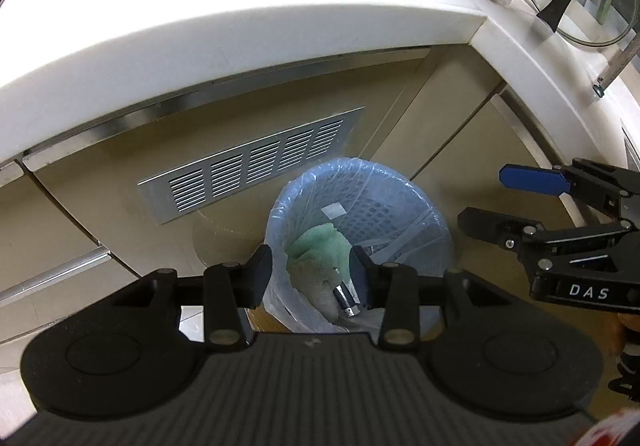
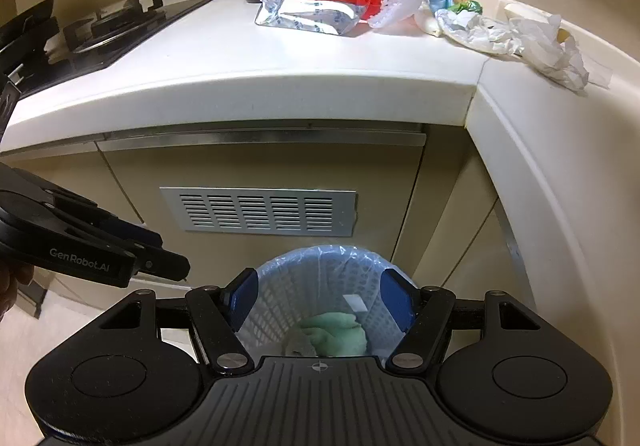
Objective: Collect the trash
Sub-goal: 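Open both tools to drop the towel and lighter into the wastebasket, then raise both open tools back up toward the cluttered counter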
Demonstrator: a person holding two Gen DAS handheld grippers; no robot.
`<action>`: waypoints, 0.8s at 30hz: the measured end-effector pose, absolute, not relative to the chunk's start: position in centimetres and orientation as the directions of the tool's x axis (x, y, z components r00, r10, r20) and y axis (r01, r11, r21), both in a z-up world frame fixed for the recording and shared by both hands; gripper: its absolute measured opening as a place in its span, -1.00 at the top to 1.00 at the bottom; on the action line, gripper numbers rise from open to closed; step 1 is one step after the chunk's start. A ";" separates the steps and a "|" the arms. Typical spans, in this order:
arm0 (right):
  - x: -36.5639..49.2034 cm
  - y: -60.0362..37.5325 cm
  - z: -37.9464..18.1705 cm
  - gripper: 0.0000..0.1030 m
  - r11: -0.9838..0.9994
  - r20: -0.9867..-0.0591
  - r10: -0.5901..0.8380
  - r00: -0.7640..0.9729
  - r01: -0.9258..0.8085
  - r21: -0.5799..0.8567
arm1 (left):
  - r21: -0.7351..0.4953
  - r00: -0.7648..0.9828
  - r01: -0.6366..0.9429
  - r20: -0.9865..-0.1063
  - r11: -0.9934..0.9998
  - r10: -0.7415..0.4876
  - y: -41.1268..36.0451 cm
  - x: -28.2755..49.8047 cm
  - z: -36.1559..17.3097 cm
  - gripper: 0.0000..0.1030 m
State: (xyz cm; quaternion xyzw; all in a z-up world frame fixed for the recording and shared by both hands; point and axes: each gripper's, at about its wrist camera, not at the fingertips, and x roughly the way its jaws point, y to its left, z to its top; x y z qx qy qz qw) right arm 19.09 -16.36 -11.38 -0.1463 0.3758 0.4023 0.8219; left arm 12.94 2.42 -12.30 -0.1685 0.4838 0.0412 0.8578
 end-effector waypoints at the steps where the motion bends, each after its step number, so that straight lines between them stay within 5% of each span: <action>1: 19.0 -16.4 -11.3 -0.31 0.638 -0.736 0.548 0.398 -0.768 0.059 | -0.247 0.530 -0.233 -0.843 0.941 -0.090 2.4 12.9 -12.2 0.25; 24: 16.7 -17.5 -5.0 -0.31 0.698 -0.681 0.540 0.494 -0.716 0.035 | -0.287 0.629 -0.174 -0.768 0.942 -0.118 1.7 12.1 -7.2 0.04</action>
